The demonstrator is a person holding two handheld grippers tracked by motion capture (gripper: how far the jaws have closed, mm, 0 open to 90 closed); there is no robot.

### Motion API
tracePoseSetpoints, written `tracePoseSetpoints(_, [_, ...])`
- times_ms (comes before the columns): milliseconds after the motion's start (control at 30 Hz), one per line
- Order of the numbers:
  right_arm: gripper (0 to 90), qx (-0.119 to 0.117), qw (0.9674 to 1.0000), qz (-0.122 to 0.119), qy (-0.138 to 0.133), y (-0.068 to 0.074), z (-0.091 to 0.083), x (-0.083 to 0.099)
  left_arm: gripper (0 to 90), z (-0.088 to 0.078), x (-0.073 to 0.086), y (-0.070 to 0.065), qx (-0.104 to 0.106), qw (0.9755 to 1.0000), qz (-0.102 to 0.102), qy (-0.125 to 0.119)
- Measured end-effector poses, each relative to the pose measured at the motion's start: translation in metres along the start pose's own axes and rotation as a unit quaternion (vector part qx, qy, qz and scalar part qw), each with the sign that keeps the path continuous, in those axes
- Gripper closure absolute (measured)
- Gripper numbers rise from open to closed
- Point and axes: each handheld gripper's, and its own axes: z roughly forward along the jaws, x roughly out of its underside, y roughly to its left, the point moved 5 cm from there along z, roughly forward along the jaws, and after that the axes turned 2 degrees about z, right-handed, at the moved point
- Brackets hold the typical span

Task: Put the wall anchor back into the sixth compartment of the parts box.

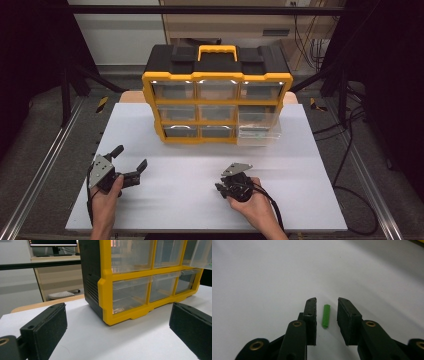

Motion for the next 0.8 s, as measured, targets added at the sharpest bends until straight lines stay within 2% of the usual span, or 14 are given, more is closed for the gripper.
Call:
tracePoseSetpoints(467, [80.7, 0.007, 0.9999, -0.011, 0.005, 0.0015, 0.0087, 0.0019, 1.2, 0.0005, 0.0000, 0.0008, 0.000, 1.0000, -0.002, -0.001])
tracePoseSetpoints(567, [83.9, 0.008, 0.9999, -0.014, 0.002, 0.0020, 0.0087, 0.0025, 1.2, 0.0007, 0.0001, 0.0005, 0.001, 1.0000, -0.002, 0.000])
tracePoseSetpoints(800, [84.3, 0.002, 0.9999, -0.012, -0.012, 0.0006, 0.0080, 0.0029, 1.3, 0.0009, 0.0006, -0.0002, 0.003, 1.0000, -0.002, 0.001])
